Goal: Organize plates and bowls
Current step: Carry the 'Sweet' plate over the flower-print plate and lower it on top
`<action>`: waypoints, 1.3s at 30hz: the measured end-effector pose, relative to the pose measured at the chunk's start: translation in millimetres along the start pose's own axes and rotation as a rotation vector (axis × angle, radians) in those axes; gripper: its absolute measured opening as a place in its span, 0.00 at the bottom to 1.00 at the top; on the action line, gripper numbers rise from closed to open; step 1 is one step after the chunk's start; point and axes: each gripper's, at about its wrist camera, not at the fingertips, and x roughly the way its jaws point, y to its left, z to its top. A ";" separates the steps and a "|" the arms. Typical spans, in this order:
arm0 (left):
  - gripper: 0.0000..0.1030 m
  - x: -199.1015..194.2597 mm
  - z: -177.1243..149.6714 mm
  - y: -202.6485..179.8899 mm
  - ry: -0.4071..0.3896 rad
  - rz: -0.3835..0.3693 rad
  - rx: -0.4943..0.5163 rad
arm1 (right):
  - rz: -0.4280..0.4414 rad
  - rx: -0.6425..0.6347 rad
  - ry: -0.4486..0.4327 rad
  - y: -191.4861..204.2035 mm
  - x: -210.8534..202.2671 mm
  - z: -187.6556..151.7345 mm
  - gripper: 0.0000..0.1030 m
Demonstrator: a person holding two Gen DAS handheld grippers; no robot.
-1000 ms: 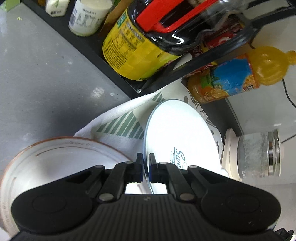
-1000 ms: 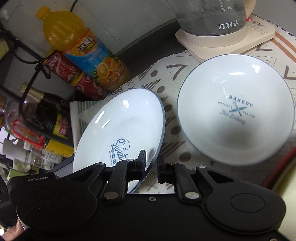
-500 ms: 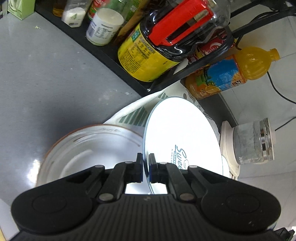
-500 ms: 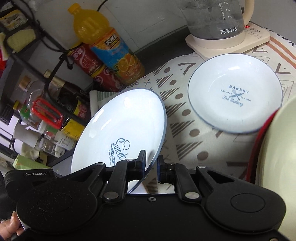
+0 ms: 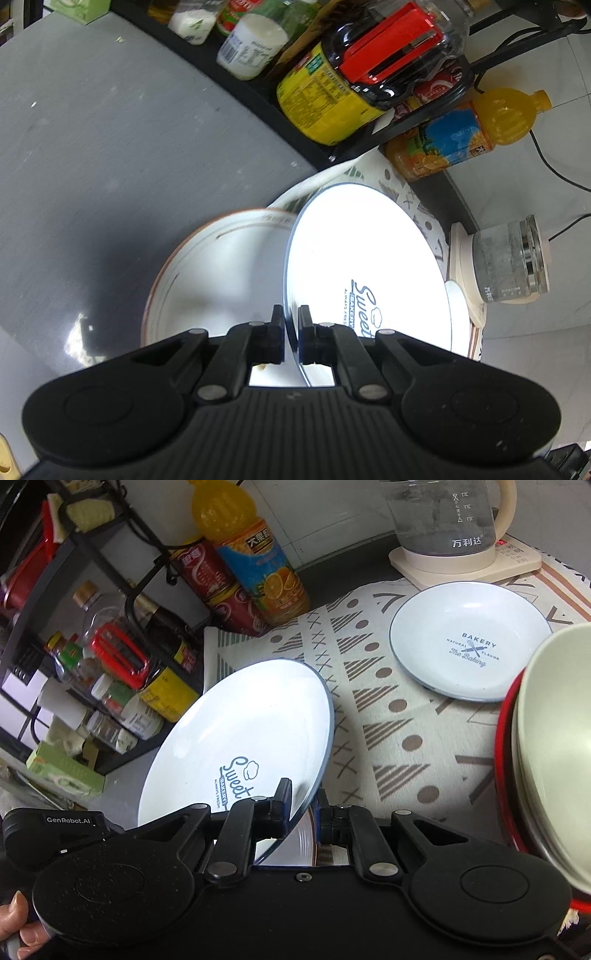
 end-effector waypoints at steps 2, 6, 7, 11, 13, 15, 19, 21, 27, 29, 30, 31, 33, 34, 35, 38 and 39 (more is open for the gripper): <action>0.04 -1.9 -5.1 5.9 0.006 0.001 -0.006 | -0.002 -0.013 0.000 0.7 -2.4 -3.4 0.11; 0.05 -7.0 -13.2 15.6 0.009 -0.001 -0.019 | -0.002 -0.040 0.002 4.1 -7.4 -9.4 0.11; 0.05 -8.3 -14.9 18.0 0.010 0.000 -0.021 | -0.002 -0.045 0.004 4.8 -8.1 -10.6 0.11; 0.05 -12.2 -21.6 27.1 0.011 0.007 -0.033 | -0.004 -0.066 0.014 8.1 -9.1 -16.9 0.11; 0.05 -12.3 -24.8 31.0 0.014 0.013 -0.040 | -0.010 -0.081 0.019 10.4 -8.7 -20.0 0.11; 0.05 -11.5 -27.6 34.2 0.019 0.019 -0.046 | -0.012 -0.086 0.025 11.4 -7.8 -21.8 0.11; 0.06 -10.2 -30.8 40.1 0.024 0.026 -0.058 | -0.017 -0.103 0.036 14.5 -5.9 -24.9 0.11; 0.06 -9.3 -32.0 42.2 0.030 0.028 -0.065 | -0.021 -0.112 0.039 15.4 -5.9 -25.1 0.11; 0.07 -5.9 -34.7 47.1 0.039 0.041 -0.067 | -0.032 -0.128 0.051 17.3 -3.3 -25.4 0.10; 0.07 -5.1 -34.7 48.1 0.042 0.040 -0.068 | -0.044 -0.144 0.062 18.9 -2.4 -27.1 0.10; 0.07 -5.2 -34.8 47.7 0.041 0.042 -0.065 | -0.046 -0.142 0.064 19.1 -1.7 -27.4 0.10; 0.07 -5.5 -34.7 47.9 0.039 0.045 -0.064 | -0.047 -0.137 0.066 19.0 -1.2 -27.6 0.10; 0.07 -4.9 -34.1 48.1 0.039 0.049 -0.065 | -0.049 -0.134 0.071 19.0 0.0 -27.9 0.10; 0.07 -4.0 -33.3 47.6 0.040 0.053 -0.063 | -0.051 -0.133 0.076 18.9 0.9 -28.3 0.10; 0.07 -3.6 -32.5 46.9 0.041 0.057 -0.057 | -0.052 -0.130 0.081 18.7 2.0 -28.5 0.10; 0.07 -4.6 -29.6 43.1 0.040 0.084 -0.025 | -0.055 -0.121 0.086 17.6 3.6 -28.9 0.09; 0.07 -6.7 -28.7 41.3 0.031 0.096 -0.013 | -0.054 -0.120 0.084 17.5 3.6 -28.7 0.09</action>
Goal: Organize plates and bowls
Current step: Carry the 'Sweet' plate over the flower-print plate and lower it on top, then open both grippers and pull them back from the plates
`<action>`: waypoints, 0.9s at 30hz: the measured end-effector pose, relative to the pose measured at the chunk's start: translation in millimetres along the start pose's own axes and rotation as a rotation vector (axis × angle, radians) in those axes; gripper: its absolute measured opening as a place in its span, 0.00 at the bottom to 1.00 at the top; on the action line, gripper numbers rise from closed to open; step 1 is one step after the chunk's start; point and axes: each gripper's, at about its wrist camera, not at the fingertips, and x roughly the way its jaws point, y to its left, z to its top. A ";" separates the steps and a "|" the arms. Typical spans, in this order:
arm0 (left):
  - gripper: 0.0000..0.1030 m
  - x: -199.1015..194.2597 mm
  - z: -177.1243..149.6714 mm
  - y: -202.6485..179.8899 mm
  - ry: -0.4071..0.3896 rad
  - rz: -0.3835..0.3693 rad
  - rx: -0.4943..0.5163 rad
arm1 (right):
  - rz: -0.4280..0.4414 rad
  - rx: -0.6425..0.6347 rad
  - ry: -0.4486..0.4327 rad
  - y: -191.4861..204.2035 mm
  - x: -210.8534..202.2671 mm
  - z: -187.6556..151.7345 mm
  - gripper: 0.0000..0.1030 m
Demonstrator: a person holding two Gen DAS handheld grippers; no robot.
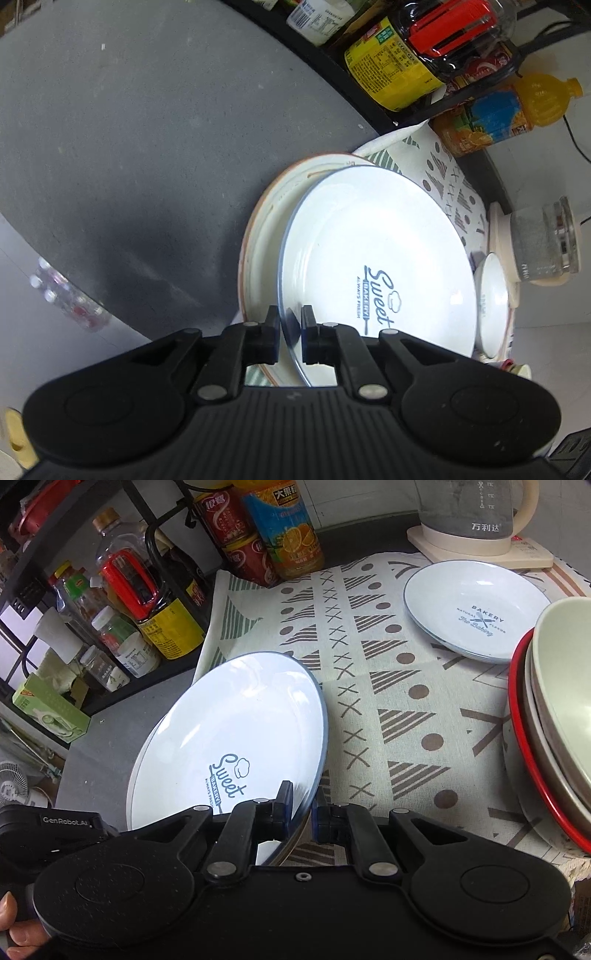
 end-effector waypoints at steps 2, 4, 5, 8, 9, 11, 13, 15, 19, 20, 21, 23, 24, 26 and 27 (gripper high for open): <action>0.07 -5.4 2.4 -1.9 -0.021 0.012 0.019 | 0.001 0.009 -0.002 -1.3 0.6 0.7 0.09; 0.07 -11.3 5.8 -2.2 -0.038 0.015 0.028 | 0.001 0.017 -0.001 -2.6 1.4 1.3 0.09; 0.07 -14.4 7.6 -1.7 -0.046 0.019 0.030 | 0.000 0.017 -0.002 -2.7 1.8 1.3 0.09; 0.07 -22.0 12.7 -1.8 -0.072 0.040 0.042 | 0.000 0.021 0.002 -2.7 3.0 1.0 0.09; 0.08 -24.5 14.0 -1.5 -0.081 0.048 0.044 | -0.002 0.021 0.004 -2.4 3.6 0.6 0.09; 0.08 -27.3 16.1 -1.4 -0.095 0.066 0.046 | -0.012 0.018 0.011 -1.8 5.3 -0.2 0.09; 0.08 -30.7 16.7 0.3 -0.115 0.080 0.042 | -0.022 0.022 0.021 -2.2 8.2 -0.5 0.09; 0.08 -32.3 17.2 1.8 -0.126 0.094 0.042 | -0.020 0.023 0.029 -2.0 10.0 -0.6 0.10; 0.08 -28.1 19.0 4.8 -0.115 0.105 0.034 | -0.031 0.000 0.041 1.7 13.9 -2.3 0.11; 0.08 -26.5 19.0 5.4 -0.112 0.104 0.032 | -0.029 -0.002 0.046 2.1 15.1 -2.3 0.12; 0.08 -24.8 18.9 5.2 -0.111 0.113 0.030 | -0.029 -0.004 0.051 2.9 16.5 -2.3 0.12; 0.09 -22.1 18.2 5.3 -0.104 0.124 0.027 | -0.030 -0.010 0.059 3.9 19.0 -2.9 0.13; 0.09 -21.7 17.8 6.1 -0.103 0.125 0.024 | -0.032 -0.015 0.063 4.5 20.0 -3.1 0.13; 0.09 -22.9 16.6 8.3 -0.108 0.122 0.018 | -0.033 -0.021 0.068 5.2 21.9 -3.5 0.14; 0.09 -24.2 16.6 9.9 -0.112 0.120 0.011 | -0.030 -0.022 0.070 5.3 23.2 -3.5 0.14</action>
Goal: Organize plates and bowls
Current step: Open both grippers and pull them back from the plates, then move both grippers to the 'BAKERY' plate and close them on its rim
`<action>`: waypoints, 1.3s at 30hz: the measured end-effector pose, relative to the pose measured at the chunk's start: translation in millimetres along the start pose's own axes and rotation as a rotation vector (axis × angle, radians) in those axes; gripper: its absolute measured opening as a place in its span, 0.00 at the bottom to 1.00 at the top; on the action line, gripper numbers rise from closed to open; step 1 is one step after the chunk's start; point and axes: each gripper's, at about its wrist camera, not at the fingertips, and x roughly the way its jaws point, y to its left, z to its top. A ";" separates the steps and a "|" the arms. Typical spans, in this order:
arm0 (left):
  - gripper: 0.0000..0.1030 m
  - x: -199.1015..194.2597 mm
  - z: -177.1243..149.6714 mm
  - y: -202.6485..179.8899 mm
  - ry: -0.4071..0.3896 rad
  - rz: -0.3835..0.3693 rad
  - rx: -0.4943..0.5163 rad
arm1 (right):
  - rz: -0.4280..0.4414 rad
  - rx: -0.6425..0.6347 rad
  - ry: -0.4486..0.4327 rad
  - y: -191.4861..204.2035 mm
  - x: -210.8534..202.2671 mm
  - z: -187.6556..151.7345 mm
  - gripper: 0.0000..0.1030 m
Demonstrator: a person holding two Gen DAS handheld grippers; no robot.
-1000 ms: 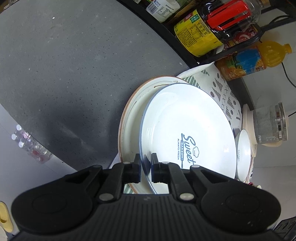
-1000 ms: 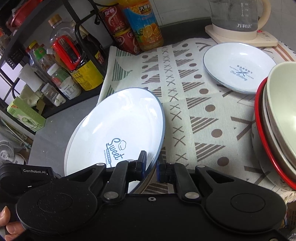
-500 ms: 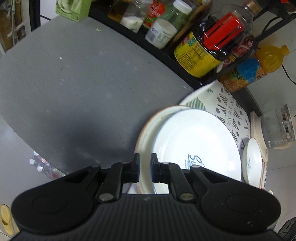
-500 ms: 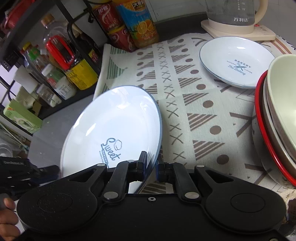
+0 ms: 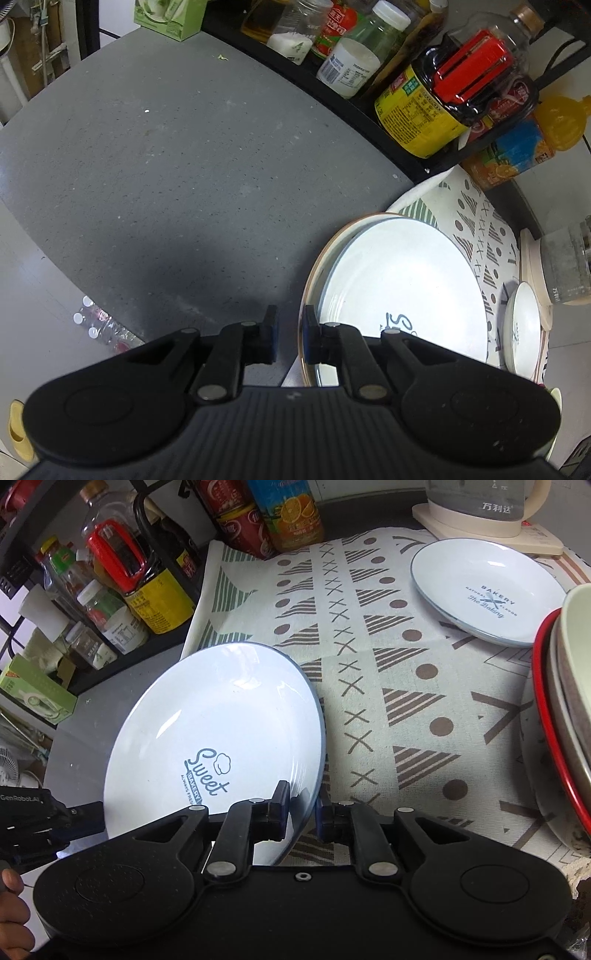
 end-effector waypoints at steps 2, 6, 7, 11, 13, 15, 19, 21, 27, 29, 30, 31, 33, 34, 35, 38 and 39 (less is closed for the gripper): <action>0.09 -3.1 1.3 3.2 -0.008 -0.002 -0.017 | 0.003 0.000 0.012 0.5 2.7 0.1 0.15; 0.10 -9.0 5.8 3.3 -0.027 -0.003 -0.021 | -0.006 -0.022 0.019 4.1 3.3 0.9 0.17; 0.11 -10.2 6.6 2.6 -0.031 -0.004 -0.022 | -0.006 -0.021 0.019 3.8 2.2 1.5 0.17; 0.13 -14.0 9.1 -2.4 -0.036 -0.010 -0.018 | 0.008 -0.015 0.003 0.3 -8.9 6.4 0.19; 0.23 -14.7 9.8 -7.2 -0.036 -0.011 -0.010 | 0.022 -0.015 -0.013 -1.9 -16.4 10.1 0.26; 0.32 -15.8 9.2 -12.9 -0.044 -0.016 -0.001 | 0.024 -0.017 -0.035 -4.0 -24.3 13.8 0.40; 0.50 -16.1 9.4 -27.1 -0.053 -0.043 0.028 | 0.021 -0.023 -0.103 -10.0 -42.3 22.8 0.53; 0.54 -15.8 9.3 -35.9 -0.058 -0.052 0.045 | 0.010 -0.036 -0.136 -13.3 -49.9 29.1 0.61; 0.66 -9.0 8.1 -60.0 -0.031 -0.091 0.076 | -0.009 -0.025 -0.211 -32.5 -70.3 46.0 0.72; 0.67 -7.3 6.3 -69.1 -0.029 -0.091 0.096 | -0.015 -0.009 -0.228 -40.1 -76.4 48.4 0.73; 0.67 -6.0 5.4 -74.0 -0.027 -0.097 0.105 | -0.020 -0.001 -0.236 -44.1 -79.3 49.5 0.74; 0.67 -4.8 4.6 -78.6 -0.023 -0.102 0.114 | -0.025 0.005 -0.242 -47.2 -81.7 50.3 0.74; 0.67 -2.1 2.5 -89.3 -0.013 -0.111 0.134 | -0.044 0.013 -0.255 -52.7 -86.9 51.9 0.74; 0.67 -0.6 1.6 -94.6 -0.009 -0.114 0.145 | -0.054 0.015 -0.261 -55.5 -89.5 52.9 0.75; 0.67 0.1 0.4 -99.9 -0.006 -0.117 0.156 | -0.062 0.021 -0.265 -58.7 -92.0 54.2 0.75; 0.67 2.6 -3.7 -115.9 0.004 -0.134 0.188 | -0.069 0.046 -0.273 -70.3 -97.7 58.6 0.75; 0.67 3.7 -5.0 -121.8 0.008 -0.140 0.200 | -0.076 0.055 -0.276 -74.6 -99.1 60.0 0.75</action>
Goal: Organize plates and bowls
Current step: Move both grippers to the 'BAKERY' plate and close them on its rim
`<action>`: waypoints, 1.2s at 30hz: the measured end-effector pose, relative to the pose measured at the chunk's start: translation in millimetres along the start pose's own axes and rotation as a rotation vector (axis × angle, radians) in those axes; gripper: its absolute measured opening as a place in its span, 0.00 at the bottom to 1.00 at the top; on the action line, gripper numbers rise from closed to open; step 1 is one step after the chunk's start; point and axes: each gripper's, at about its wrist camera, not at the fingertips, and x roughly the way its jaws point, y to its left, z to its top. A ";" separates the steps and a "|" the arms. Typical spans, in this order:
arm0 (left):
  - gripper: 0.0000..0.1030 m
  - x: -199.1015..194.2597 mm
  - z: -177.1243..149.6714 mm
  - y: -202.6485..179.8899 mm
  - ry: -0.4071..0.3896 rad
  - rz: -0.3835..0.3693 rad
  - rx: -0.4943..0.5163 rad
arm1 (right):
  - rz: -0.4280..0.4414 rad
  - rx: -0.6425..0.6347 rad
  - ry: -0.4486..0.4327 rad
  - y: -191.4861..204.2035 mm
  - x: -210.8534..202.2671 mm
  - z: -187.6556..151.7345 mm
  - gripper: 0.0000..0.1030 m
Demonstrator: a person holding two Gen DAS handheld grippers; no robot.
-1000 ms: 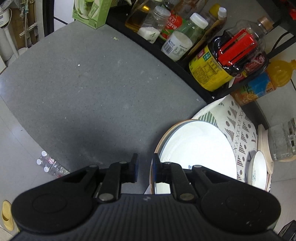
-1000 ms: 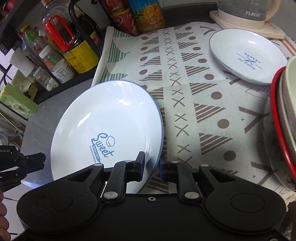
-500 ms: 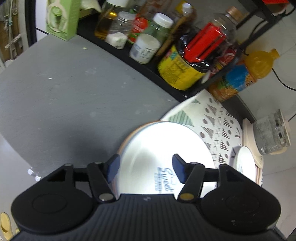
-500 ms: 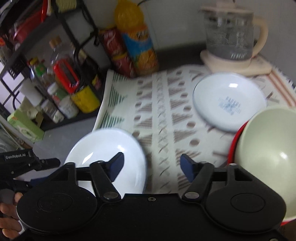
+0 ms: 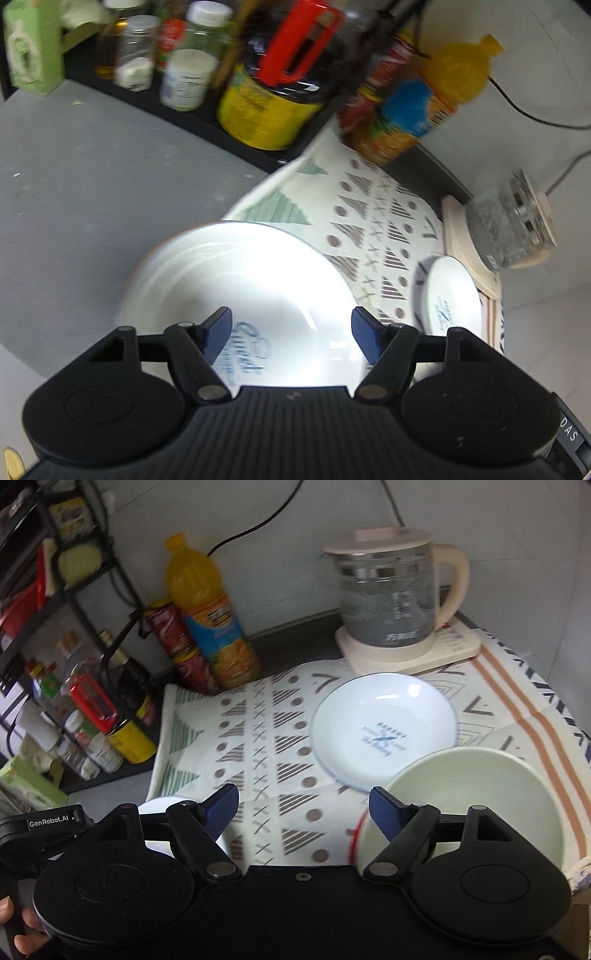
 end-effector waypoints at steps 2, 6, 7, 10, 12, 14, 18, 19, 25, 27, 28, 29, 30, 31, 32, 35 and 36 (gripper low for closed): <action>0.67 4.5 -1.1 -11.7 0.011 -0.007 0.026 | -0.013 0.018 -0.007 -9.2 -2.1 4.0 0.75; 0.67 14.9 -3.0 -35.0 0.035 -0.024 0.063 | -0.035 0.054 -0.016 -28.4 -5.1 12.2 0.75; 0.67 17.3 -3.5 -41.1 0.039 -0.032 0.072 | -0.040 0.060 -0.017 -33.0 -5.3 14.3 0.75; 0.67 26.5 -4.0 -59.5 0.045 -0.049 0.099 | -0.053 0.082 -0.018 -48.6 -5.0 20.8 0.75; 0.67 34.0 -4.3 -70.9 0.055 -0.055 0.109 | -0.064 0.103 -0.013 -59.7 -3.2 25.2 0.74; 0.67 41.0 -5.1 -80.9 0.064 -0.066 0.116 | -0.071 0.117 -0.005 -70.5 -0.6 29.4 0.74; 0.67 56.9 -7.6 -97.6 0.085 -0.070 0.109 | -0.087 0.154 0.028 -93.2 8.3 37.2 0.70; 0.67 61.4 -8.8 -101.3 0.090 -0.074 0.108 | -0.093 0.165 0.038 -98.6 11.1 38.9 0.69; 0.64 86.6 -14.3 -123.4 0.119 -0.086 0.101 | -0.094 0.207 0.092 -123.9 28.9 49.3 0.58; 0.63 95.2 -15.8 -129.2 0.132 -0.093 0.096 | -0.087 0.220 0.111 -130.4 35.5 53.3 0.54; 0.63 98.9 -16.5 -131.9 0.136 -0.094 0.093 | -0.084 0.227 0.122 -133.6 39.1 55.1 0.53; 0.62 102.7 -17.0 -134.3 0.138 -0.094 0.092 | -0.080 0.236 0.134 -137.0 43.0 56.9 0.51; 0.59 107.0 -17.6 -136.6 0.142 -0.093 0.091 | -0.077 0.242 0.146 -140.3 46.9 58.7 0.49; 0.56 111.4 -18.2 -138.3 0.149 -0.093 0.087 | -0.074 0.248 0.160 -143.3 51.0 60.5 0.48; 0.53 115.9 -18.7 -139.5 0.156 -0.093 0.080 | -0.071 0.252 0.174 -145.9 55.1 62.2 0.46; 0.41 128.3 -20.5 -141.5 0.178 -0.095 0.059 | -0.054 0.267 0.223 -153.9 69.0 66.8 0.38; 0.37 132.0 -21.2 -142.4 0.183 -0.097 0.055 | -0.044 0.272 0.239 -157.0 73.6 68.9 0.36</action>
